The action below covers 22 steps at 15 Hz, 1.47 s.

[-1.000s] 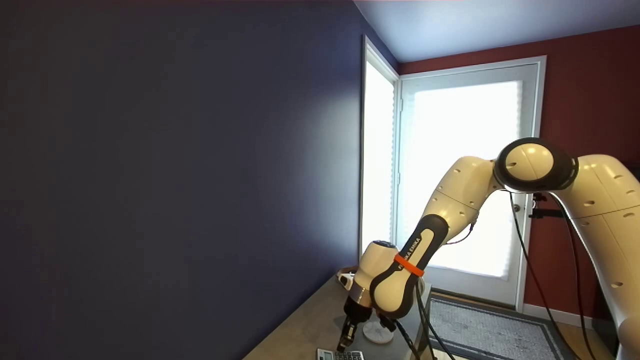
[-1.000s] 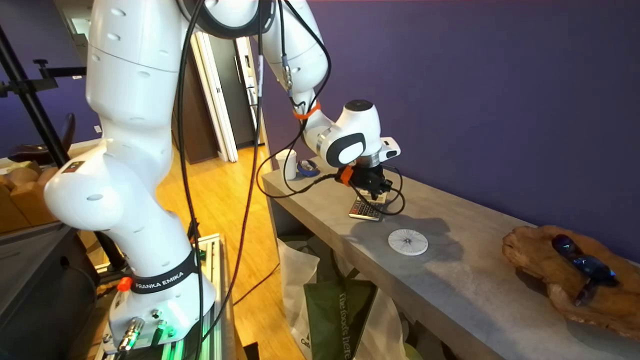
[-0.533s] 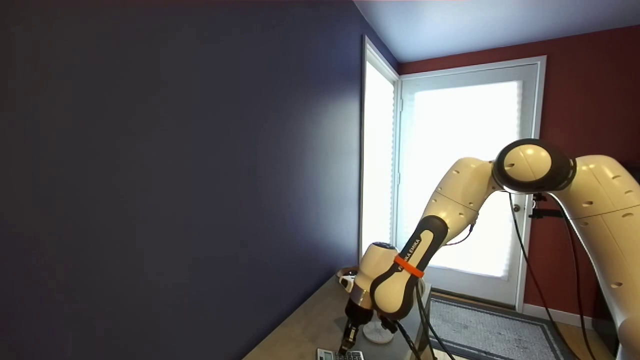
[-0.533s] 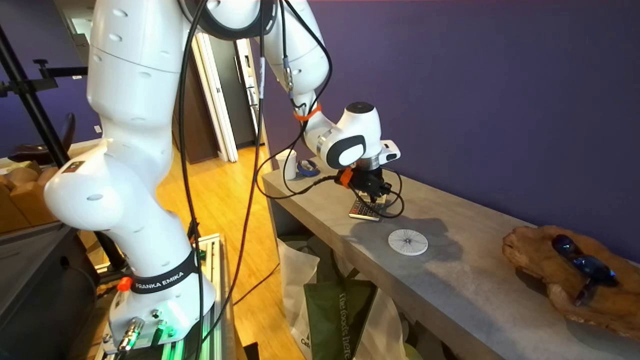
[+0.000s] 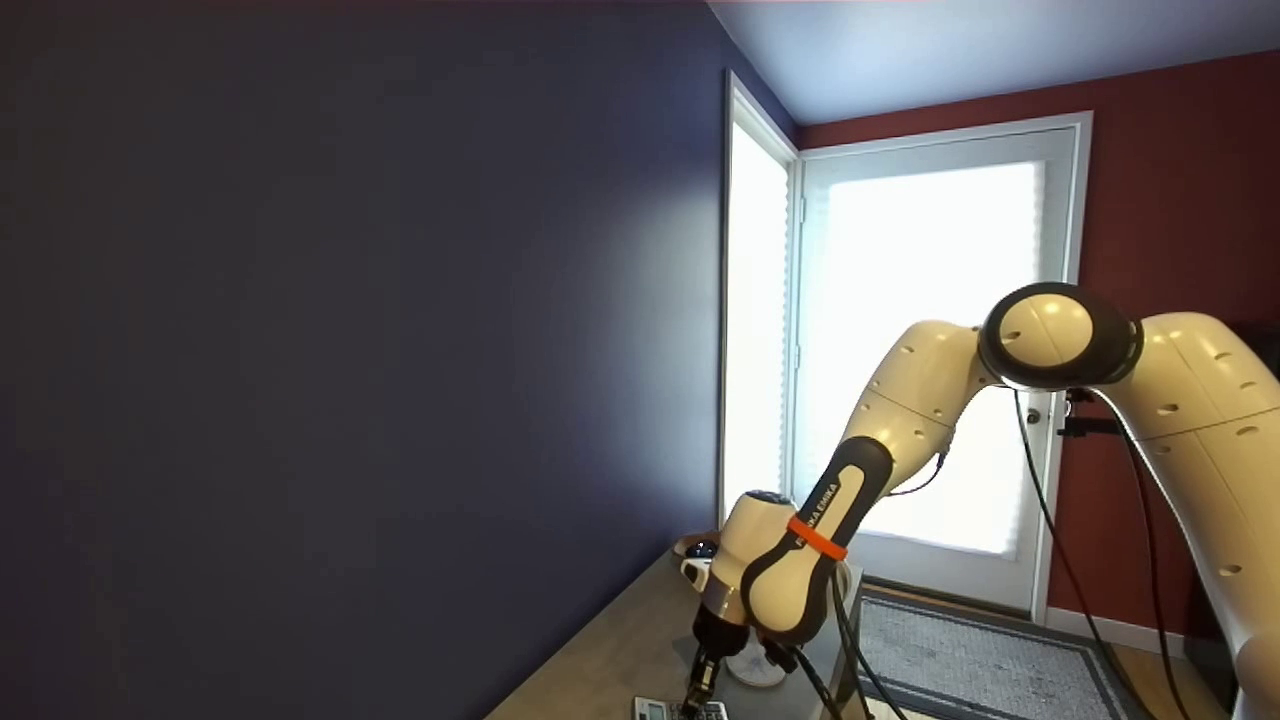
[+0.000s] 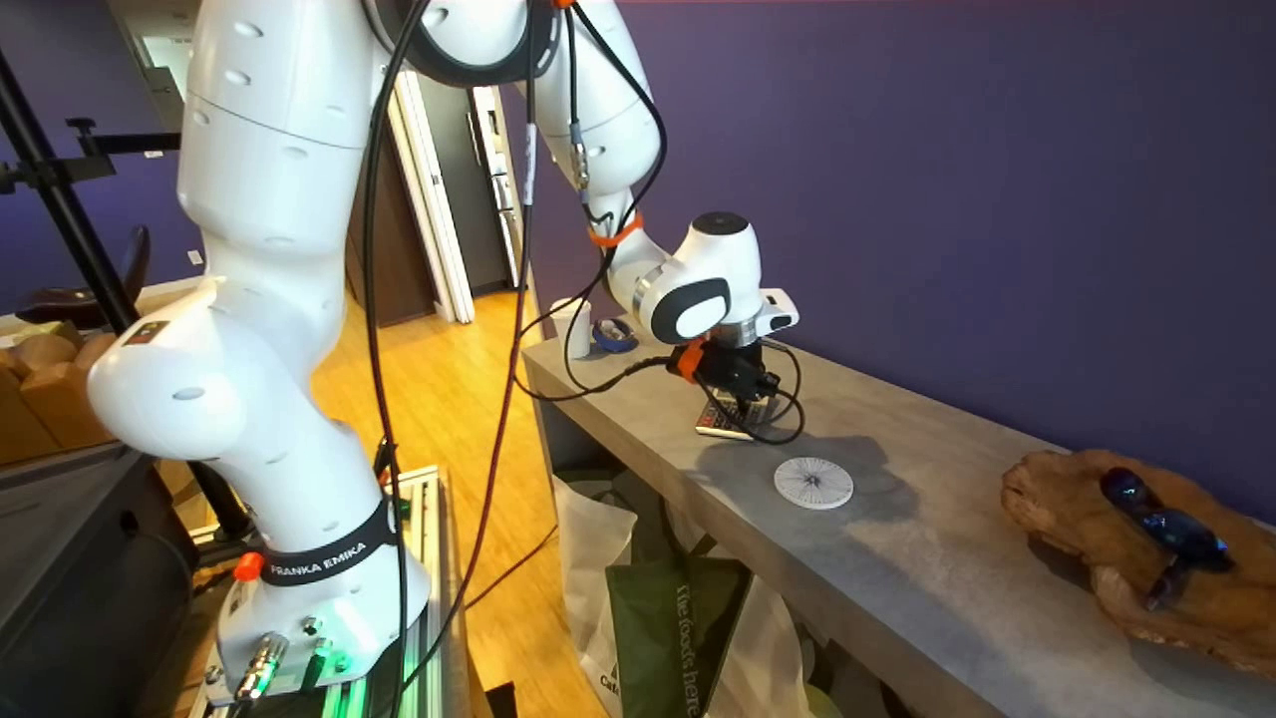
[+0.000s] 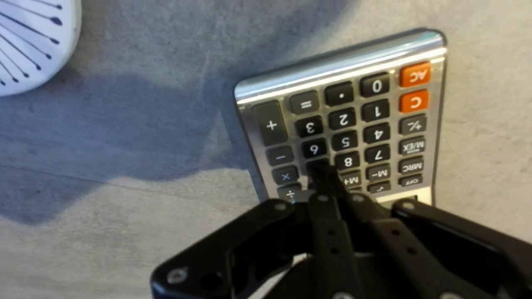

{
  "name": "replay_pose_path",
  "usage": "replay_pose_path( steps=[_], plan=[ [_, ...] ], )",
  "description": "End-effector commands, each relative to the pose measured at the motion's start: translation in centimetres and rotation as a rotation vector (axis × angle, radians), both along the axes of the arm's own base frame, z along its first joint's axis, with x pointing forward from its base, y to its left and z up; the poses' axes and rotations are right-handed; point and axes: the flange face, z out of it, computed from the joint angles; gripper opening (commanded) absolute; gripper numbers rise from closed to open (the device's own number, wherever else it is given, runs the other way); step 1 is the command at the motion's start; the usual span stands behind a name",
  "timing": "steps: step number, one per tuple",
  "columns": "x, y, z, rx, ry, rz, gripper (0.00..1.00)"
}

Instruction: Press two keys on the calculator

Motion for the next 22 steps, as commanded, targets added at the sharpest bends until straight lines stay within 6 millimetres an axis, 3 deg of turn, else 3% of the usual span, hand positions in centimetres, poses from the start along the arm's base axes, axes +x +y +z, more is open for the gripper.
replay_pose_path(
  steps=[1, 10, 18, 20, 22],
  plan=[
    [0.4, -0.1, -0.4, 0.005, -0.006, -0.002, 0.00],
    [0.7, -0.1, -0.6, 0.012, -0.020, -0.002, 0.00],
    [0.0, 0.0, -3.0, -0.002, 0.039, 0.013, 0.00],
    [0.2, -0.1, -2.6, -0.003, 0.030, 0.012, 0.00],
    [0.7, -0.3, -0.8, 0.012, -0.007, 0.002, 0.00]
  ],
)
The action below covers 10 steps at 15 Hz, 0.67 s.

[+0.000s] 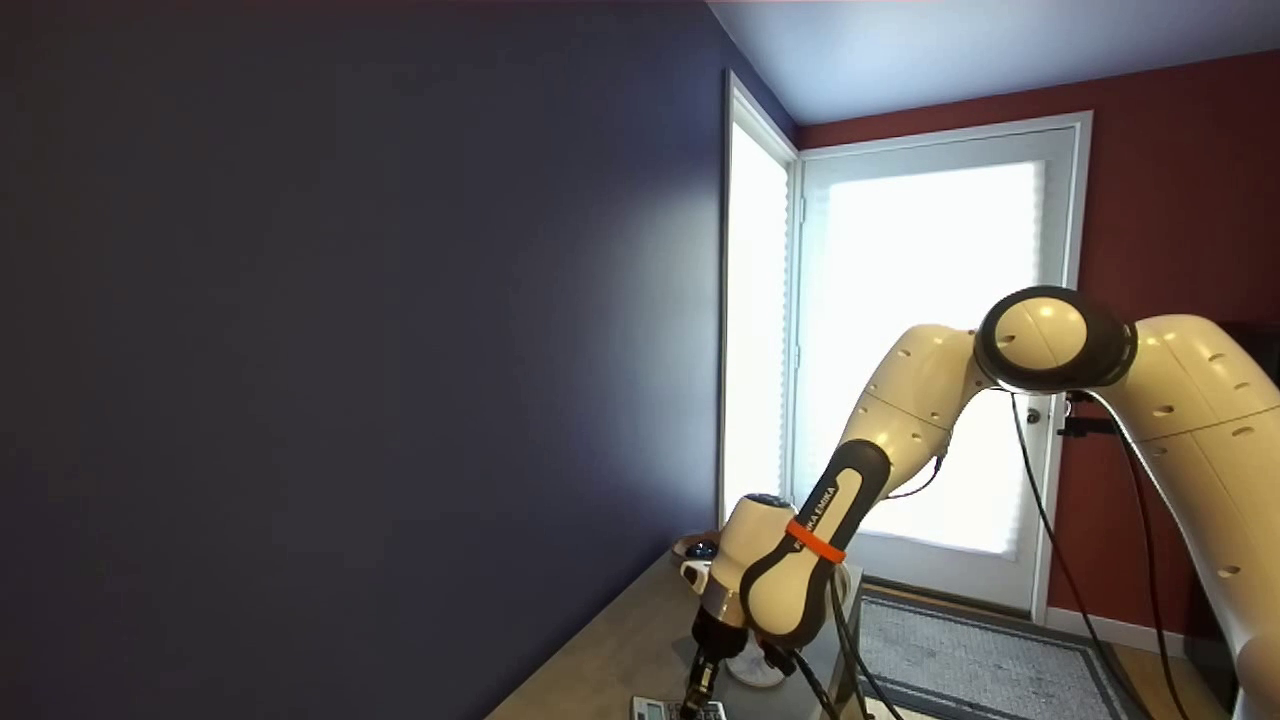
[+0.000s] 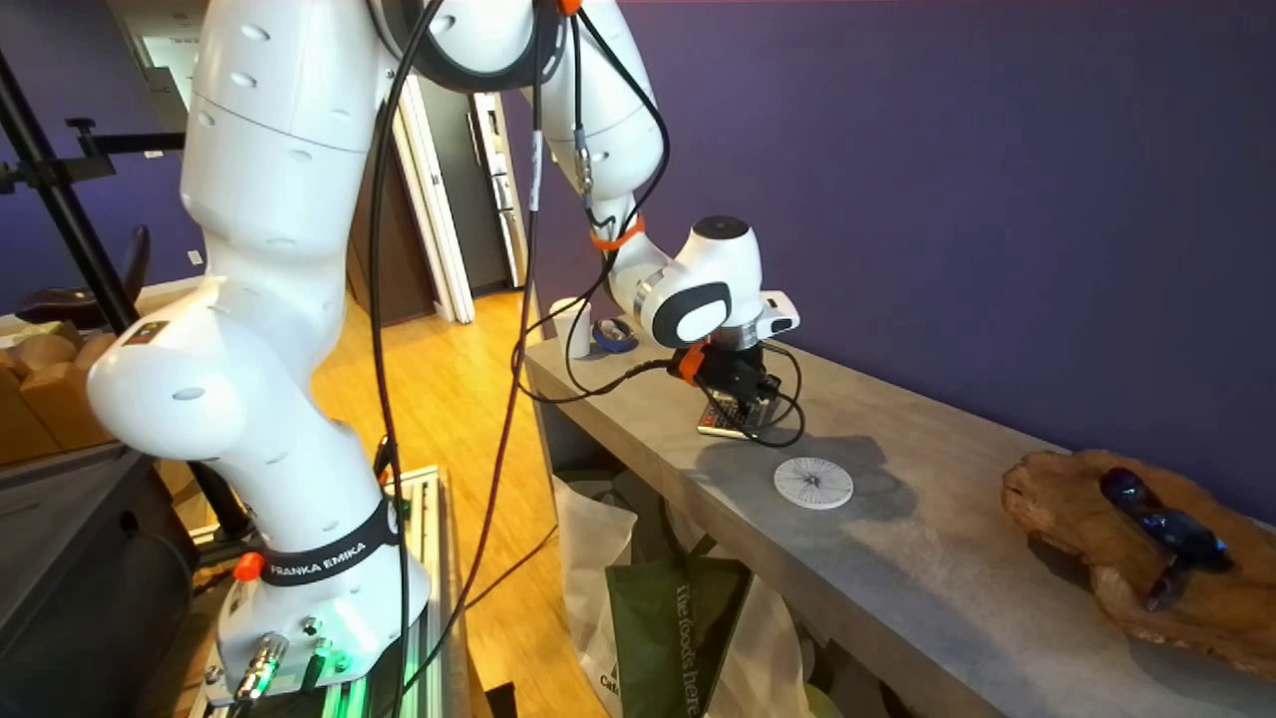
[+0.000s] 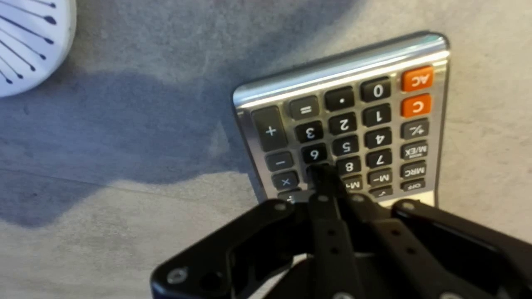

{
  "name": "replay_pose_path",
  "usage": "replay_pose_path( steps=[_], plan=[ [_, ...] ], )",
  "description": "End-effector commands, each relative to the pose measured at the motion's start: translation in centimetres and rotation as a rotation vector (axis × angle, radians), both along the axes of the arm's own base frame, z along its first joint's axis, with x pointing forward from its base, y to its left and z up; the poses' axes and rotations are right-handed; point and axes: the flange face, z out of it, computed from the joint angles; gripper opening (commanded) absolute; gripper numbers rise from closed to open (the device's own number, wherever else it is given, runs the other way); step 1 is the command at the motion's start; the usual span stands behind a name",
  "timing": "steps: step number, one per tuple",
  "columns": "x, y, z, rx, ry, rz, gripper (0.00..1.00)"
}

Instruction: Press two keys on the calculator

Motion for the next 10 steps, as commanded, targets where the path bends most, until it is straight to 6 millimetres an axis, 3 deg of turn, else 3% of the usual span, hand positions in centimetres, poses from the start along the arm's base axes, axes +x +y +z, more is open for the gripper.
replay_pose_path(
  steps=[1, 5, 10],
  plan=[
    [0.6, -0.3, 0.9, 0.013, -0.028, 0.003, 0.00],
    [0.5, -0.6, 4.1, 0.017, -0.059, -0.014, 0.00],
    [-1.3, -0.5, 7.9, 0.033, -0.024, -0.018, 0.01]
  ],
)
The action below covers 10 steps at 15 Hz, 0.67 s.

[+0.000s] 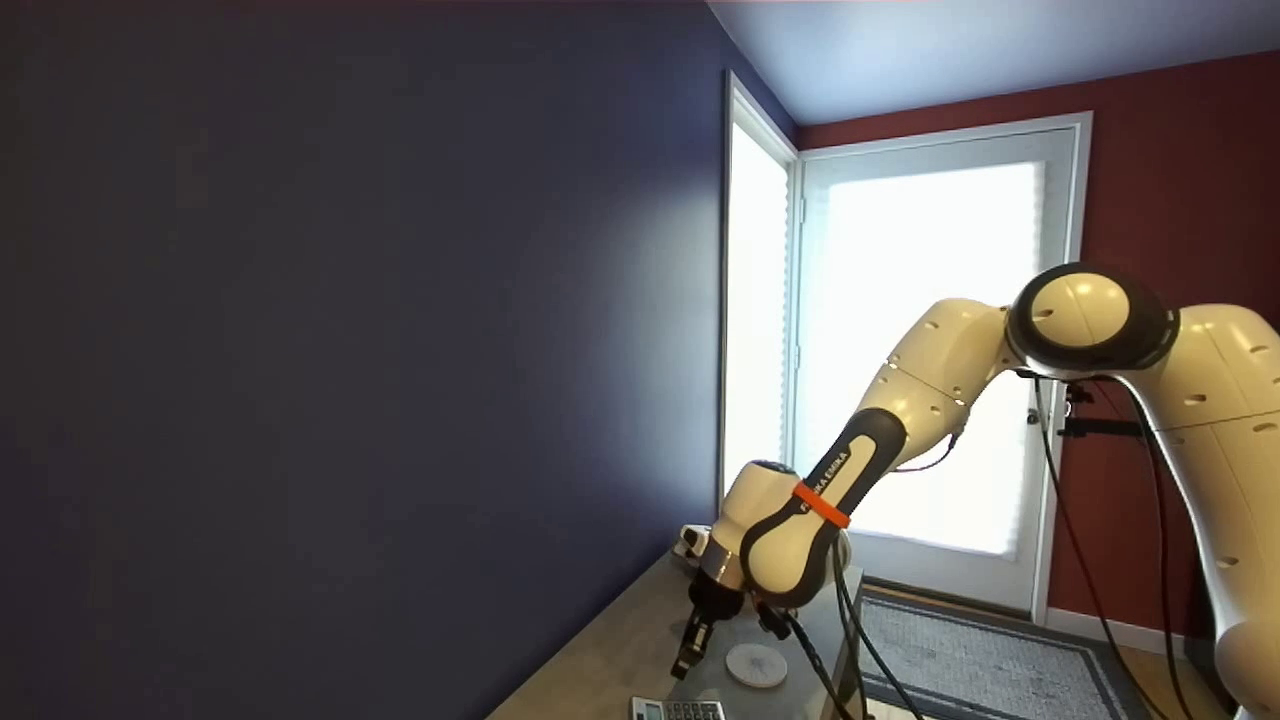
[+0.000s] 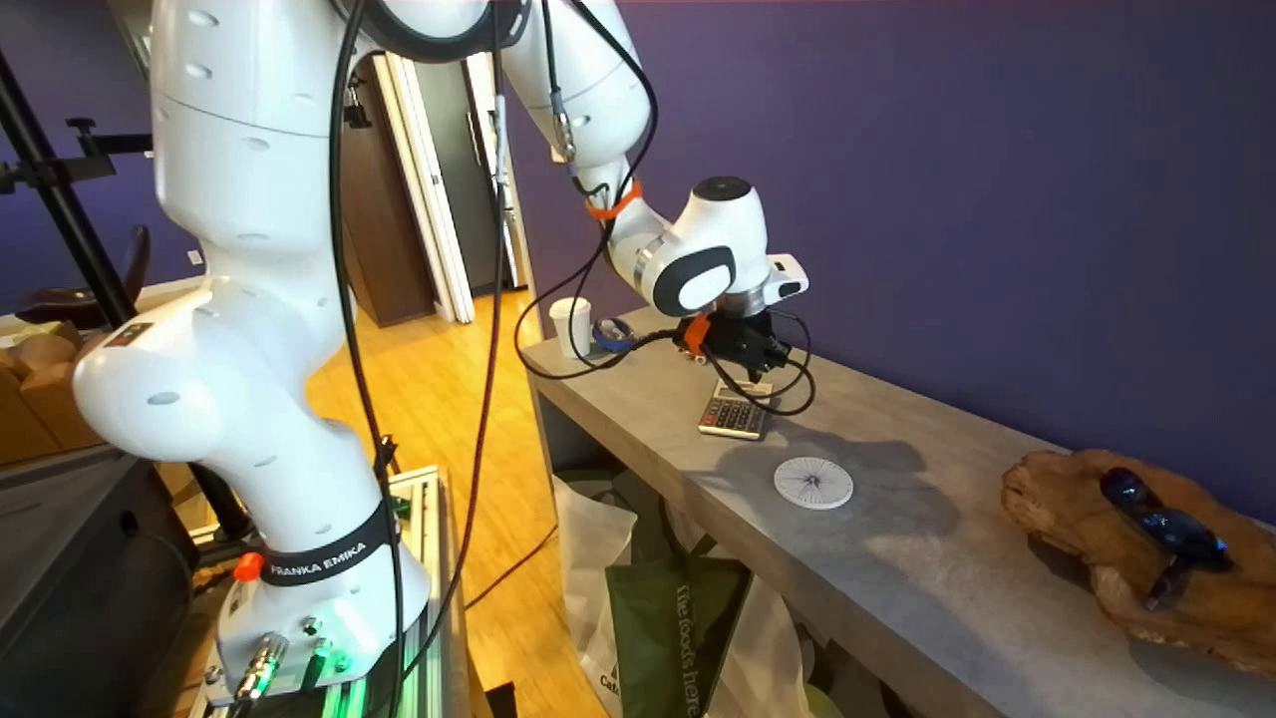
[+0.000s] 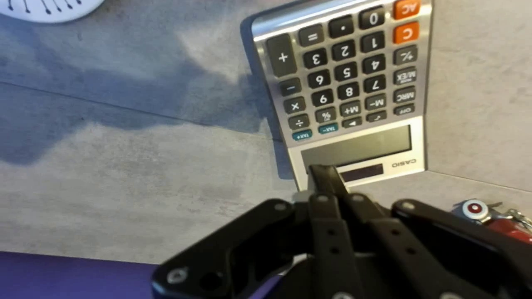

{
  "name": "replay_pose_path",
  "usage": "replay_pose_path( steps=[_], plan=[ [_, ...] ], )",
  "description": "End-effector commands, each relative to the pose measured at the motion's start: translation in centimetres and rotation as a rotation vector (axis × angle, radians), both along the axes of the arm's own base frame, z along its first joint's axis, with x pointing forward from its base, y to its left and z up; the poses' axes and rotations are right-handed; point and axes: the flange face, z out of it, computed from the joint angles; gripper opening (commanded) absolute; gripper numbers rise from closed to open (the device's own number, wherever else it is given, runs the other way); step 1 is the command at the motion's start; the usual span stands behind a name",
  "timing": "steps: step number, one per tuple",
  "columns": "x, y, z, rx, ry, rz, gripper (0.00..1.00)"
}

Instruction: Press two keys on the calculator

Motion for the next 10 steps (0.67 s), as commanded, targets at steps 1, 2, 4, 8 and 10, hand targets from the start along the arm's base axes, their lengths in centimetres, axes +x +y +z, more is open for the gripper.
replay_pose_path(
  steps=[1, 2, 4, 8, 10],
  plan=[
    [-2.6, 0.1, 3.4, 0.011, 0.052, -0.002, 0.27],
    [-3.2, 0.0, 4.4, 0.003, 0.062, -0.015, 0.27],
    [-4.3, -0.2, 6.4, -0.013, 0.077, -0.031, 0.37],
    [-6.3, -0.6, 10.5, -0.018, 0.075, -0.065, 0.64],
    [-7.8, -0.9, 12.5, -0.007, 0.120, -0.072, 0.78]
  ],
)
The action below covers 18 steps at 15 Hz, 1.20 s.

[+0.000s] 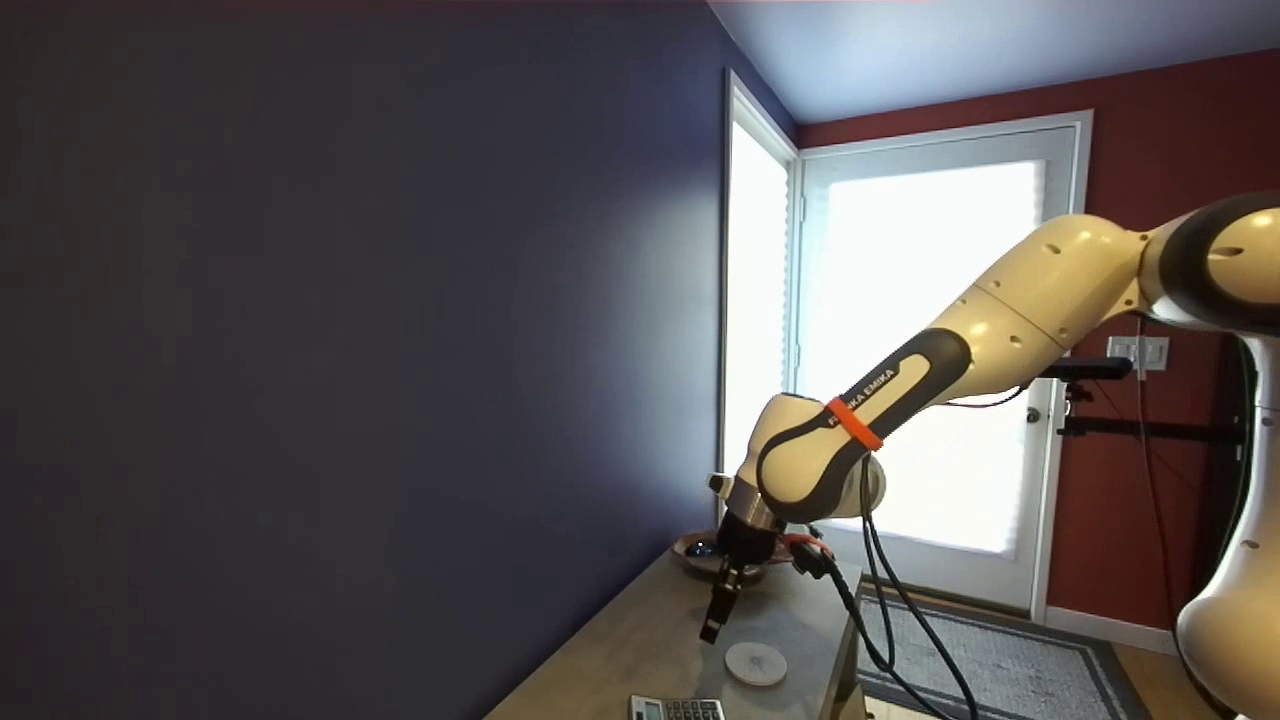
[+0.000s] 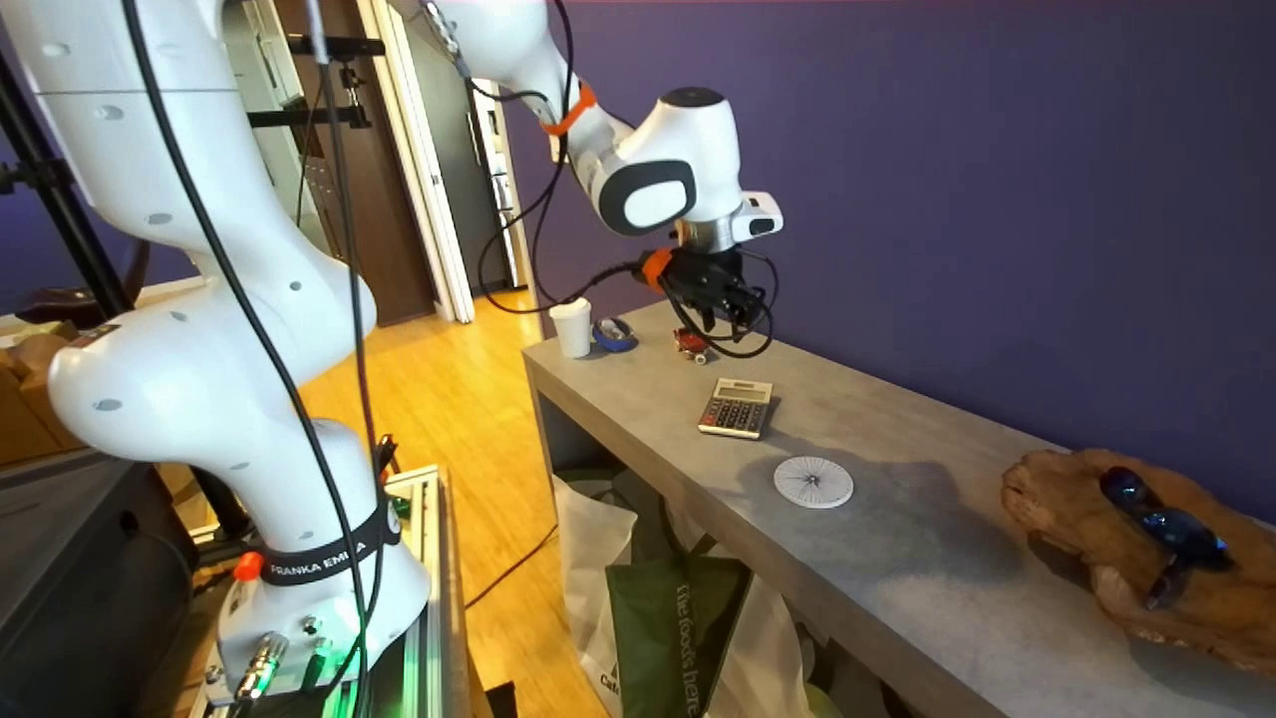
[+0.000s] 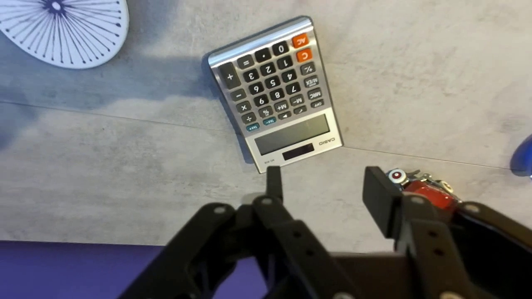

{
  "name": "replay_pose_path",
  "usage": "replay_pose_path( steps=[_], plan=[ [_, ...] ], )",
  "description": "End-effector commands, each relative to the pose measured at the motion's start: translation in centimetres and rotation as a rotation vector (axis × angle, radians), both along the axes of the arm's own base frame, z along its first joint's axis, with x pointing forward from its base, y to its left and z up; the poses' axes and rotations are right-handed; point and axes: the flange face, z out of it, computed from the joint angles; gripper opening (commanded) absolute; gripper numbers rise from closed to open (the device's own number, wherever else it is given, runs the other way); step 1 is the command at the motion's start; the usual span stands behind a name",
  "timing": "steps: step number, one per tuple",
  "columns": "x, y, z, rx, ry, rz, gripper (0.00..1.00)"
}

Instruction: Press two keys on the calculator

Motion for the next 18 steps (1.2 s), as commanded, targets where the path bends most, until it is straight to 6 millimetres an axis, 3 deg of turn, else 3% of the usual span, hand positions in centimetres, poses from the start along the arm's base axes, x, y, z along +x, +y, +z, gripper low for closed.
replay_pose_path(
  steps=[1, 2, 4, 9, 12, 13, 18],
  plan=[
    [-3.7, -1.3, 3.7, -0.034, 0.078, -0.012, 0.86],
    [-4.5, -1.8, 5.6, -0.006, 0.095, 0.005, 0.92],
    [-6.6, -3.8, 7.6, -0.038, 0.164, 0.005, 1.00],
    [-10.8, -8.8, 12.4, -0.007, 0.198, 0.011, 1.00],
    [-13.4, -9.7, 14.8, -0.006, 0.147, 0.034, 1.00],
    [-10.7, -9.8, 13.6, 0.002, 0.181, 0.006, 1.00],
    [-12.8, -9.7, 14.8, 0.006, 0.146, 0.023, 1.00]
  ],
)
